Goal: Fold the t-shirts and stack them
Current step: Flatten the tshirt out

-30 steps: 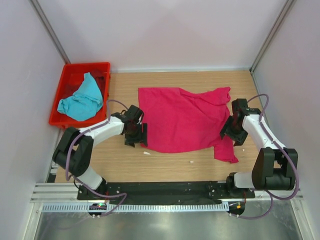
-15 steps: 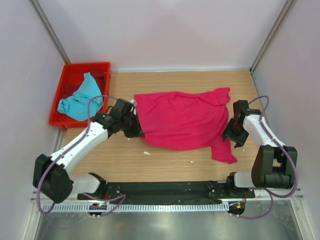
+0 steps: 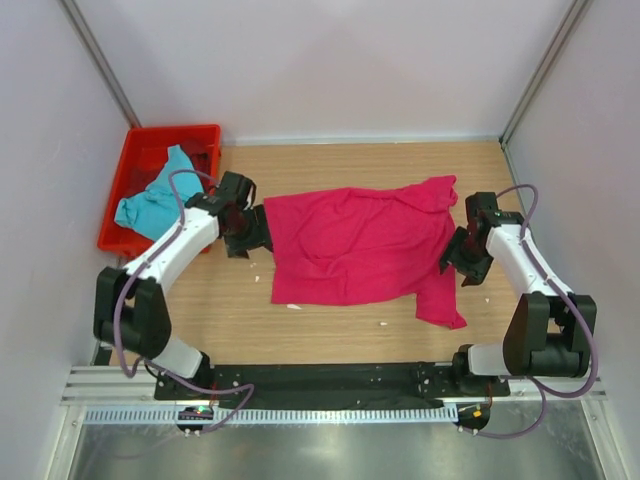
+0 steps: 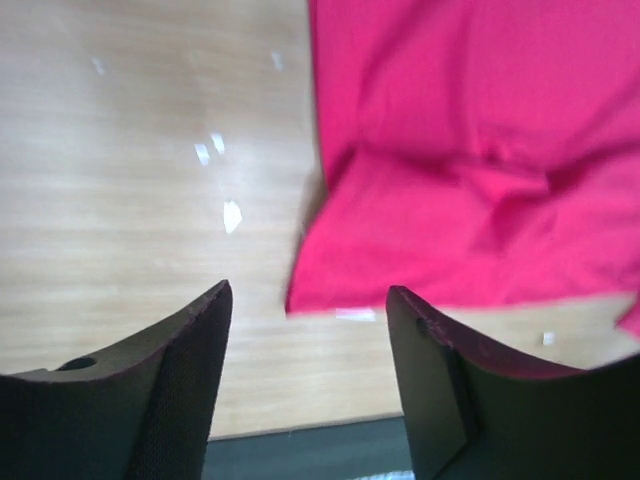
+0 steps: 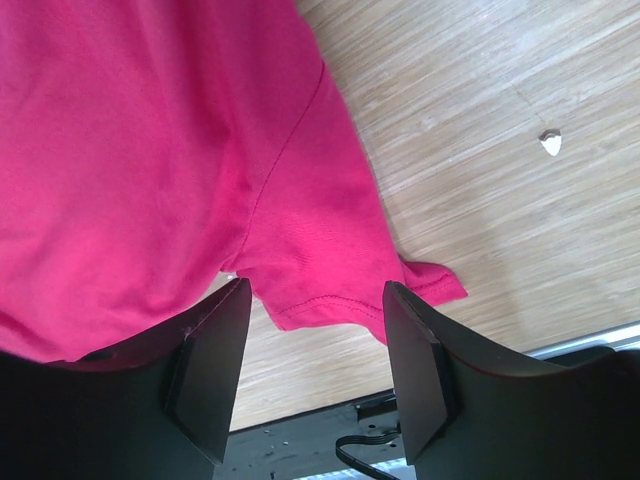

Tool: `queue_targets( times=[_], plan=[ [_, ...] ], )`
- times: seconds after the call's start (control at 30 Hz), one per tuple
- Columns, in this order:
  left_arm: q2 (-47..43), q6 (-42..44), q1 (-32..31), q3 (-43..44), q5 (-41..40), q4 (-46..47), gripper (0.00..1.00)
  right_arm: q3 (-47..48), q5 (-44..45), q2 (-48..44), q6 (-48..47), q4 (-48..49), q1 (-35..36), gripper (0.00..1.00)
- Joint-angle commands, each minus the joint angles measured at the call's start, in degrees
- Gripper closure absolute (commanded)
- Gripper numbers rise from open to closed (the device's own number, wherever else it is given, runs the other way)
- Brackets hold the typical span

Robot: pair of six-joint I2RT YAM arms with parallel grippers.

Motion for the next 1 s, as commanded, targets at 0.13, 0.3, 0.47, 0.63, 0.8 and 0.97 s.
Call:
queue_targets(
  times=[0.13, 0.3, 0.47, 0.63, 0.8, 0.97],
  plan=[
    [-13.9, -3.2, -5.9, -18.6, 10.5, 3.0, 0.46, -4.5, -2.0, -1.4, 1.0, 1.0, 0.2, 0.41],
    [-13.0, -6.5, -7.3, -23.9, 10.3, 9.5, 0.52, -4.2, -5.1, 0.3, 1.4, 2.4, 0.3, 0.46],
    [-7.3, -7.0, -7.3, -21.2, 9.0, 11.4, 0.49, -2.5, -3.5, 0.4, 0.6, 1.7, 0.3, 0.46],
    [-3.0, -8.0, -7.3, -20.1, 6.9, 12.0, 0.54, -2.4, -4.0, 0.2, 1.0, 1.7, 0.3, 0.47],
    [-1.5, -9.4, -7.4, -21.4, 4.8, 11.7, 0.55, -2.1, -3.8, -0.3, 0.8, 1.4, 0.3, 0.46],
    [0.6, -10.7, -7.6, -21.4, 5.2, 12.2, 0.56, -2.6, -3.4, -0.4, 1.0, 1.7, 0.3, 0.46]
  ],
)
